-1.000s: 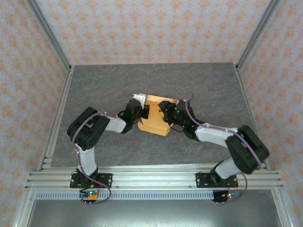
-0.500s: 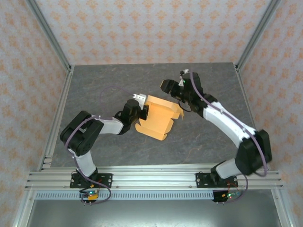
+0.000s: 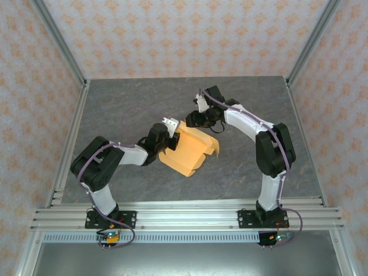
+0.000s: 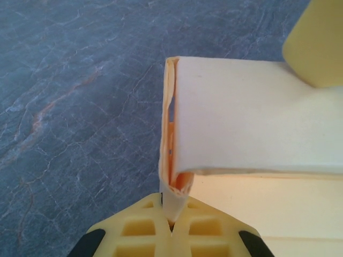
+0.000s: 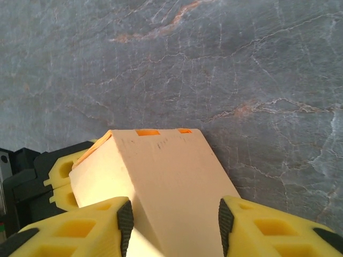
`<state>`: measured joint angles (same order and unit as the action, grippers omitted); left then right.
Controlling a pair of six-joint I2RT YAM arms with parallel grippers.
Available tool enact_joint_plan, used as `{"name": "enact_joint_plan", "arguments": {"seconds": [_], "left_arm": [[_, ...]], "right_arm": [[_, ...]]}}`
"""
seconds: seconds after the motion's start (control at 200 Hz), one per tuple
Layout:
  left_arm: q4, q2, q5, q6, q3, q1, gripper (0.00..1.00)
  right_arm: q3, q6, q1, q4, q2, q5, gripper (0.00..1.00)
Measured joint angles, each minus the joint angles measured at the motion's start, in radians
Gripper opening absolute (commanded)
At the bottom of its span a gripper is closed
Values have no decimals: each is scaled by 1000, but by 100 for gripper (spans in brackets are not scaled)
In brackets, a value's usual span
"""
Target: Fold the paper box
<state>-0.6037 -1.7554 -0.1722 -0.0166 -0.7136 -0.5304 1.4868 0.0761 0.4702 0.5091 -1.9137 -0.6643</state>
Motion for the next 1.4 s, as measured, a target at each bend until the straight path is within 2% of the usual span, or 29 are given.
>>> {"name": "enact_joint_plan", "arguments": {"seconds": [0.29,0.455,0.536,0.591,0.701,0.786,0.871,1.176,1.396], "left_arm": [[-33,-39,-11,-2,-8,0,8],[-74,-74,-26,-15,-21,0,15],[-89,-93,-28,-26,-37,2,22],[-105,-108,-35,-35,-45,2,22],[-114,-135,-43,-46,-71,2,19],[-120,-148,-47,-51,-80,2,7],[-130,-161,-56,-43,-90,2,0],[-156,-179,-55,-55,-99,2,0],[-153,-173,-49,-54,-95,-5,0]], "right_arm": [[0,-3,0,3,-14,-17,43],[-12,-2,0,-2,-13,-17,42],[-23,2,0,-16,-12,-22,40],[-28,2,0,-21,-10,-32,38],[-32,1,0,-24,-8,-39,37],[-37,2,0,-30,-6,-38,37],[-37,1,0,-45,-5,-33,36],[-99,70,-1,-137,18,-28,42],[-235,158,-3,-284,88,-20,50]]}}
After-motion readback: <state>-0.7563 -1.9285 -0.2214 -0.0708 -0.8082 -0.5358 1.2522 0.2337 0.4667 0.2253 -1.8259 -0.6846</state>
